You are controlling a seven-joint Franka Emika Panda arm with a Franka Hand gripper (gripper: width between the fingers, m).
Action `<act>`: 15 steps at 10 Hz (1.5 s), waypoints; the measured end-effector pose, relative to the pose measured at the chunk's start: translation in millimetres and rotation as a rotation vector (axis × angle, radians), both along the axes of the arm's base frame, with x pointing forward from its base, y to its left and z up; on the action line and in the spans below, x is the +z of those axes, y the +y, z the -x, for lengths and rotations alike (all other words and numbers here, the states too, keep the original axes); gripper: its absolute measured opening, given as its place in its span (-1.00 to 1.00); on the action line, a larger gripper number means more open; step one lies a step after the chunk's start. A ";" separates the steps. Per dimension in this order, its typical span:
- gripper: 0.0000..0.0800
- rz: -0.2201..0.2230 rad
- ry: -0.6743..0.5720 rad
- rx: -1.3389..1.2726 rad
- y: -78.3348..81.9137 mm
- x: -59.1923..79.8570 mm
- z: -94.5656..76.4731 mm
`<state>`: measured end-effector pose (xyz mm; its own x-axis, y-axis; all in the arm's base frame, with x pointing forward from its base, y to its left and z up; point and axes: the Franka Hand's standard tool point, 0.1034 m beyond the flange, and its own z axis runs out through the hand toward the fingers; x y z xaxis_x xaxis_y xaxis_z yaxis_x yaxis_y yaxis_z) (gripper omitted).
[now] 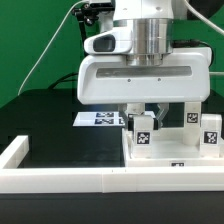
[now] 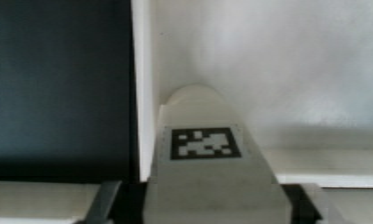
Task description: Assemble square table
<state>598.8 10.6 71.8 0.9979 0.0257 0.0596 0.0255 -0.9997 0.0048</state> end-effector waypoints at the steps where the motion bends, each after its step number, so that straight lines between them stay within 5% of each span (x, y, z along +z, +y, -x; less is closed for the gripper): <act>1: -0.28 0.000 0.000 0.000 -0.1 0.0 0.0; 4: -0.27 -0.005 0.000 -0.076 -0.3 -0.5 0.1; 10: -0.27 -0.058 -0.005 -0.856 -1.8 -0.9 -0.5; 15: -0.27 -0.100 -0.014 -1.217 -3.0 -0.9 -1.1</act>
Offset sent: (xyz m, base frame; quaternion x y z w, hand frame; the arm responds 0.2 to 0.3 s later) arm 0.0000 0.0000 0.0000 0.0000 0.0000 0.0650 0.9979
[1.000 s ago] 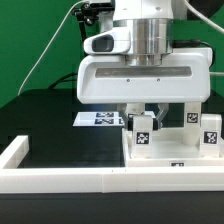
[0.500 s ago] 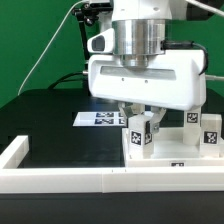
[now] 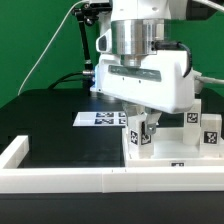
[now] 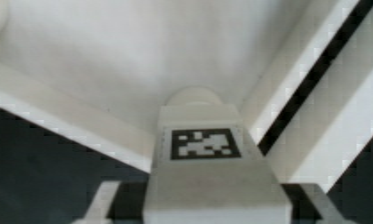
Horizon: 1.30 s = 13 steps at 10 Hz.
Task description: Assemble square table
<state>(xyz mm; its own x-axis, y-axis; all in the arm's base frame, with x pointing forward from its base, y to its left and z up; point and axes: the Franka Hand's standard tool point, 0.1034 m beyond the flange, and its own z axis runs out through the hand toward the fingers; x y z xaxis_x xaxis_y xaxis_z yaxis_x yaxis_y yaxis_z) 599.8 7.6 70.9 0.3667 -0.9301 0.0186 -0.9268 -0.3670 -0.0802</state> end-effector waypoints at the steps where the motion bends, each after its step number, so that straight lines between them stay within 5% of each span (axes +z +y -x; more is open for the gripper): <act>1: -0.27 -0.019 -0.038 -0.132 -0.4 0.4 1.1; 7: -0.26 -0.104 -0.052 -0.571 1.3 1.0 0.7; 9: 0.31 -0.092 -0.033 -0.422 2.9 -0.1 1.8; 10: 0.31 -0.093 -0.026 -0.392 5.1 0.7 0.8; 11: 0.57 -0.074 -0.034 -0.209 6.8 0.6 0.6; 13: 0.61 -0.055 -0.041 0.020 10.7 -0.2 1.3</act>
Offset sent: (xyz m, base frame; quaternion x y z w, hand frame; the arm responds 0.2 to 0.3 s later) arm -0.0061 0.0033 -0.0043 0.0206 -0.0164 0.2432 0.9696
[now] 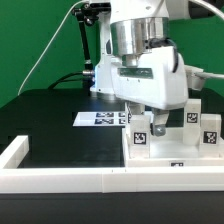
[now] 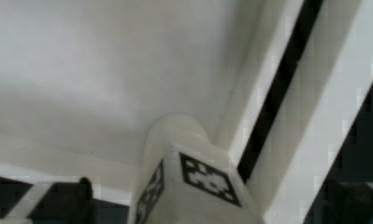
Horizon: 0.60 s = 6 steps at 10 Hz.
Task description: Assemble square table
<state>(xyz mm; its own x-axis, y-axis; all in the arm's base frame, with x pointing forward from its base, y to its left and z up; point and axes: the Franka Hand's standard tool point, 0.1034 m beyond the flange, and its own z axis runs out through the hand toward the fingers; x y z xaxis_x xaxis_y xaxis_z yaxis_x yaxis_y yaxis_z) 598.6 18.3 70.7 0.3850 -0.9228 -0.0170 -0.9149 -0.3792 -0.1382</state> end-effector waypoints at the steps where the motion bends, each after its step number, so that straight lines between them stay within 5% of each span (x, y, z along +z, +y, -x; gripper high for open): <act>1: 0.62 0.011 -0.006 0.083 -0.7 0.1 -0.1; 6: 0.62 0.095 -0.034 0.600 0.2 -1.5 1.5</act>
Offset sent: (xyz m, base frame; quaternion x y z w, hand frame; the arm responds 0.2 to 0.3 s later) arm -0.0048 0.0055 -0.0043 -0.0060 0.0237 -0.3046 0.9522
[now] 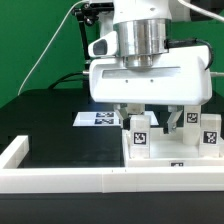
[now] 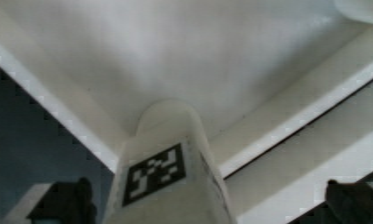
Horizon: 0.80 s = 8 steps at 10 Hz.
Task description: Assemble square table
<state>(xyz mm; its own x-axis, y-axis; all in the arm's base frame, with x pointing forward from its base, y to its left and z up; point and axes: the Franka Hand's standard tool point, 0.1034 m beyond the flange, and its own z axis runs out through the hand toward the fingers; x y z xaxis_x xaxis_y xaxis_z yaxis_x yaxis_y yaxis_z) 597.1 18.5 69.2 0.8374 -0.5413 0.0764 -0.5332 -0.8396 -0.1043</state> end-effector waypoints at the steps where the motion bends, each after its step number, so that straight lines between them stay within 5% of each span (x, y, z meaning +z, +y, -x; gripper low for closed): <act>1: 0.62 0.016 -0.003 0.103 -1.1 0.0 0.0; 4: 0.62 0.058 -0.019 0.328 -7.2 1.3 -1.7; 6: -0.04 0.058 -0.018 0.326 -7.4 1.0 -1.5; 7: -0.04 0.061 -0.018 0.322 -11.0 1.1 -1.5; 8: -0.28 0.062 -0.018 0.321 -11.6 0.9 -1.4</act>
Offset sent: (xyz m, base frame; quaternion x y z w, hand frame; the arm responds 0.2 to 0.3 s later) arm -0.0026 -0.0078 0.0042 0.0115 0.0163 -0.1840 0.9827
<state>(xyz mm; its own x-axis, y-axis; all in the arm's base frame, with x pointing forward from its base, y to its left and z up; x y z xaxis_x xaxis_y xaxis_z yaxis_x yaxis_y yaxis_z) 598.5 6.9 70.1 0.9629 -0.2434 0.1170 -0.2384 -0.9696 -0.0548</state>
